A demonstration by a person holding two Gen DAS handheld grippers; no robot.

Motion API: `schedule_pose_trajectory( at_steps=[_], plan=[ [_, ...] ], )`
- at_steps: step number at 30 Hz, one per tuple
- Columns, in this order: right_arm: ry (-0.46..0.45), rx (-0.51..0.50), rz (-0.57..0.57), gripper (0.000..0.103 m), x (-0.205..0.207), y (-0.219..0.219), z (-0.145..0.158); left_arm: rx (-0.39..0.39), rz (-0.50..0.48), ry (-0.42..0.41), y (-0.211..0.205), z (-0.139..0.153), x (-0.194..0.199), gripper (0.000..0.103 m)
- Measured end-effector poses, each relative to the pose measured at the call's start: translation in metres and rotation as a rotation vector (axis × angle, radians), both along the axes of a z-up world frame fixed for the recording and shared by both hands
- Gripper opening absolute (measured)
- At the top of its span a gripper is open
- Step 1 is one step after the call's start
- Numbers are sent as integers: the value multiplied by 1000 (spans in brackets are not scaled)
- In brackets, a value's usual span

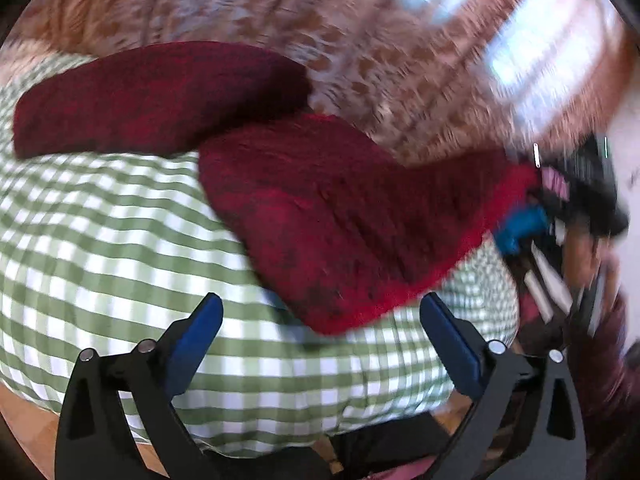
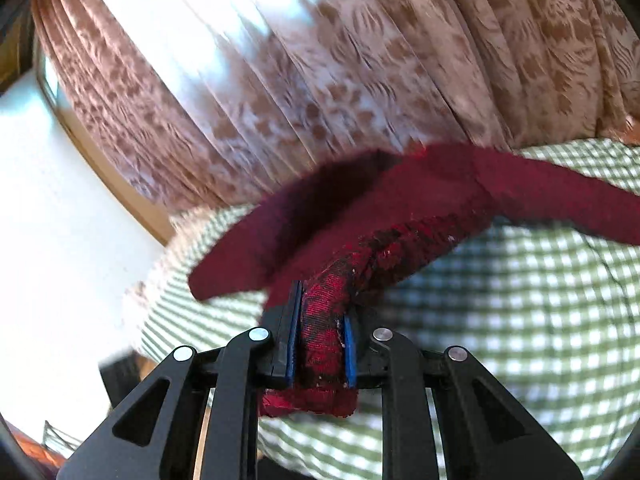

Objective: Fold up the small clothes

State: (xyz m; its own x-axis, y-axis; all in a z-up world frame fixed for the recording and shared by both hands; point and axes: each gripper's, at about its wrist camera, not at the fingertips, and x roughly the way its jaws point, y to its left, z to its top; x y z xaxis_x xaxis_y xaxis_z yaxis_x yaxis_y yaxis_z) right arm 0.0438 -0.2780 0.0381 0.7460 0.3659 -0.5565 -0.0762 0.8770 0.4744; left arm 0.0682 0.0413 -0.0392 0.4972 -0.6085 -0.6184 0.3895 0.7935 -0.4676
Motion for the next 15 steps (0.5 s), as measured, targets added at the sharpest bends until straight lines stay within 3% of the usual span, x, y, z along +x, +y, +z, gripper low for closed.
schedule_pose_trajectory(
  at_steps=[4, 7, 9, 11, 13, 14, 15],
  plan=[
    [-44, 39, -2, 16, 13, 10, 19, 116, 28, 14, -30, -9, 4, 99],
    [-65, 44, 17, 16, 16, 21, 25, 161, 122, 56, -41, -22, 19, 99],
    [-78, 45, 20, 16, 15, 24, 27, 185, 221, 80, -41, -27, 31, 92],
    [-90, 49, 15, 16, 11, 23, 29, 181, 298, 82, -33, -25, 43, 51],
    [-102, 56, 7, 16, 8, 16, 31, 201, 313, 50, -25, -14, 49, 25],
    [-110, 58, 3, 15, 7, 12, 32, 216, 310, 17, -23, -8, 50, 17],
    [-120, 62, -2, 15, 3, 8, 32, 236, 295, -38, -16, 6, 50, 16]
  ],
)
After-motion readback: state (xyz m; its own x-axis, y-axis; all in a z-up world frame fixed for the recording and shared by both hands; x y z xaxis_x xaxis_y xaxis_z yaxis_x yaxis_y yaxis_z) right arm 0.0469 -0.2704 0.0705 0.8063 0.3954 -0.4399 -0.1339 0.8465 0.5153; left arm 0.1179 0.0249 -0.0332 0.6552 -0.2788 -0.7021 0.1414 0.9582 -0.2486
